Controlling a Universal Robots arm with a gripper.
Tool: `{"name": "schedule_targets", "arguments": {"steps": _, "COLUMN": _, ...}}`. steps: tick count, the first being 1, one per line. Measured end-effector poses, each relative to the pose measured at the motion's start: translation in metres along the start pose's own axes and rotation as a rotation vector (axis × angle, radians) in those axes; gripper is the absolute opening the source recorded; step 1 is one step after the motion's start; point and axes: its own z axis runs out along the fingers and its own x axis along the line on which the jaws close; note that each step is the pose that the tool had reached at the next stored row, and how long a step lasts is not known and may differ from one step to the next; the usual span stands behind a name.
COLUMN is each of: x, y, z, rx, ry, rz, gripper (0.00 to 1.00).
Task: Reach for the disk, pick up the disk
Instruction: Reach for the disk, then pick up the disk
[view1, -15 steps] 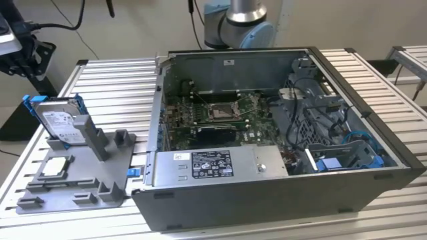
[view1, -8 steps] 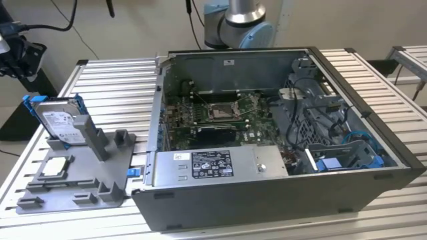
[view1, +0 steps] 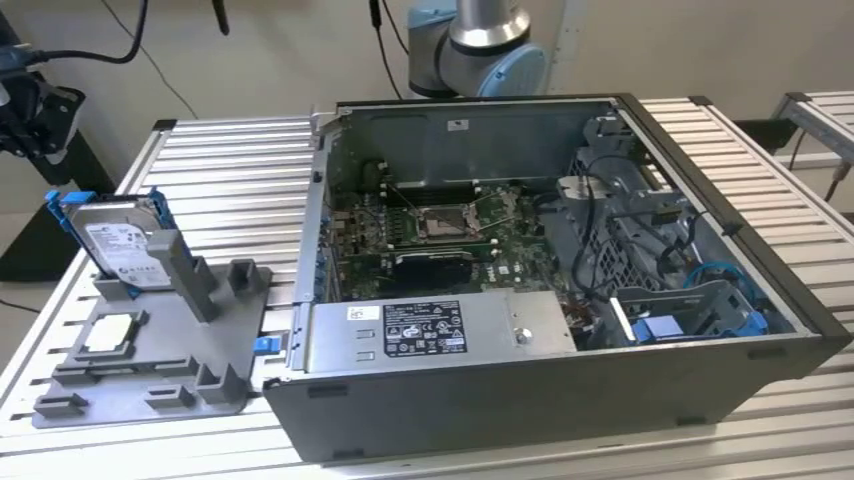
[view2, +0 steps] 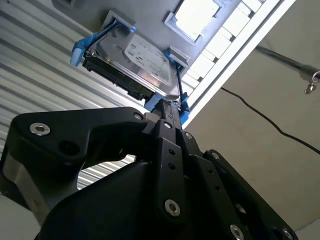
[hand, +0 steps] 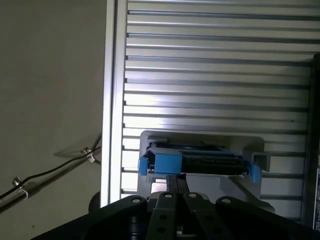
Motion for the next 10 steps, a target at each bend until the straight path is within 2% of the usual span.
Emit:
{"name": "schedule_targets", "arguments": {"steps": 5, "x": 0.0000, "y": 0.0000, "z": 0.0000, "rx": 0.0000, "ry": 0.0001, "rz": -0.005, "gripper": 0.00}}
{"name": "schedule_targets", "arguments": {"steps": 10, "x": 0.0001, "y": 0.0000, "z": 0.0001, "rx": 0.0000, "ry": 0.0018, "rz": -0.048, "gripper": 0.00}}
